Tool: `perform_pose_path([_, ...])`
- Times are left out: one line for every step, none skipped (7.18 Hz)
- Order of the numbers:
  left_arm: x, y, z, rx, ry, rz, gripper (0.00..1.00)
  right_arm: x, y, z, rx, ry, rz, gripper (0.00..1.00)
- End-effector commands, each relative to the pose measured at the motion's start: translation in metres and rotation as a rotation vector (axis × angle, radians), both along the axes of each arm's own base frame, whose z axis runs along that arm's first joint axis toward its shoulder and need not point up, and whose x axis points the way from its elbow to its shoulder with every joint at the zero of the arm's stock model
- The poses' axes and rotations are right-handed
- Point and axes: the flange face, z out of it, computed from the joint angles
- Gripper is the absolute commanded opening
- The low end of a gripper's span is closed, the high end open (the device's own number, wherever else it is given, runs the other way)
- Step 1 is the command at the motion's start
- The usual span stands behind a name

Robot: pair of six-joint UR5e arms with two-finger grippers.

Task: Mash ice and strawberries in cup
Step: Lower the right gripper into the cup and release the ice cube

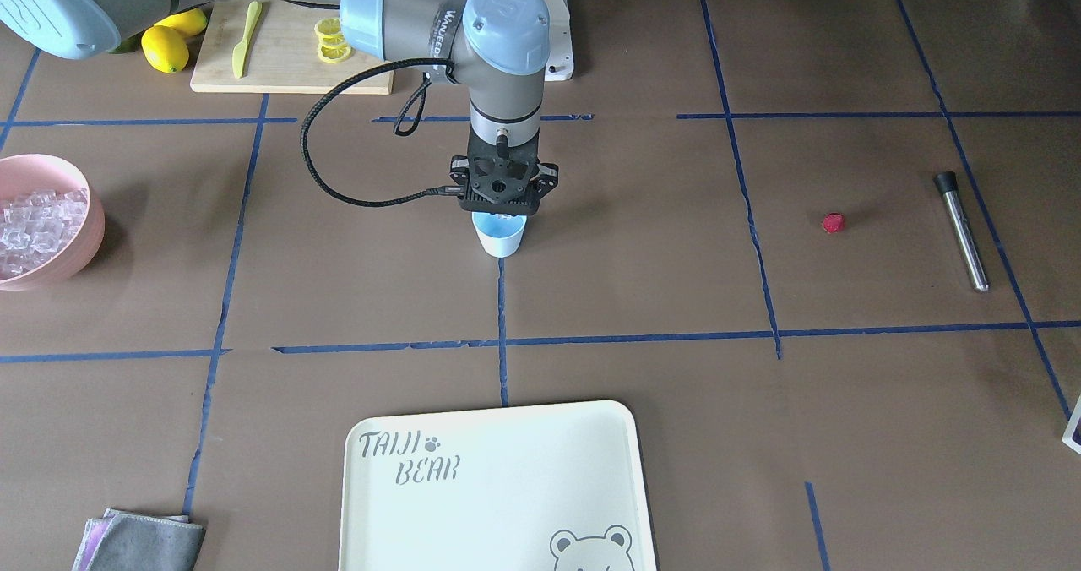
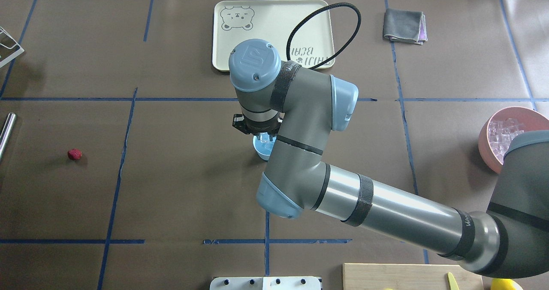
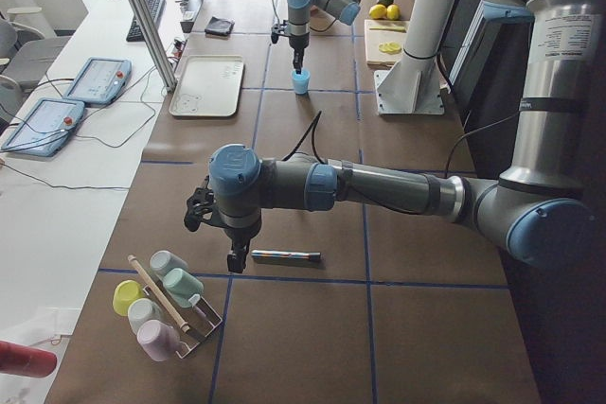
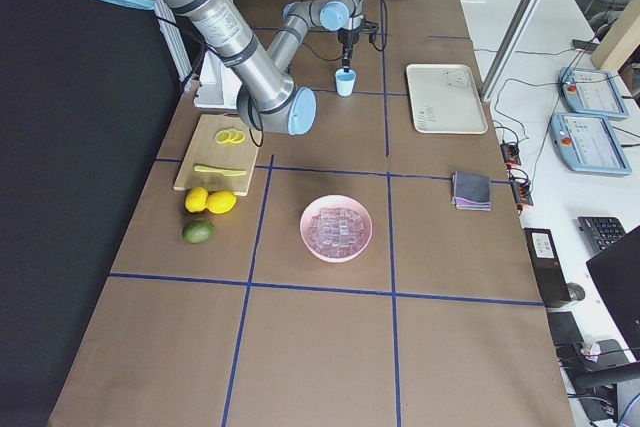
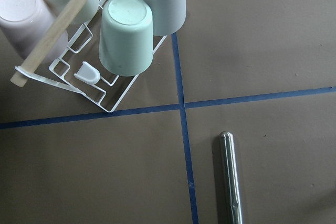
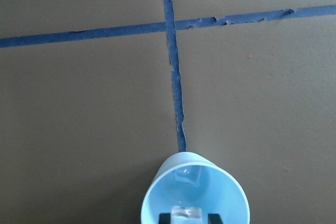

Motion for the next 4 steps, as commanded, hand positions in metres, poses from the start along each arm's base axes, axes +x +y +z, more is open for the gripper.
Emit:
perform_pose_path([0.0000,0.0000,-0.0006,0.001,0.000,0.000,1.00,-0.0003,-0.0004,0.0013,-0.001,0.003,0.001,0.70])
perform_pose_path([0.0001,0.0000,-0.0014,0.002,0.001,0.000,1.00,0.0004,0.0000,0.0012,0.000,0.001,0.001,0.96])
perform_pose_path([0.0000,0.0000,-0.0028,0.003,0.000,-0.002,1.00,0.0005,0.0001,-0.0008,0.001,0.000,0.001,0.98])
perform_pose_path([0.0000,0.0000,-0.0043,0.002,0.000,-0.006,1.00,0.0005,0.0001,-0.0008,0.001,0.000,0.001,0.98])
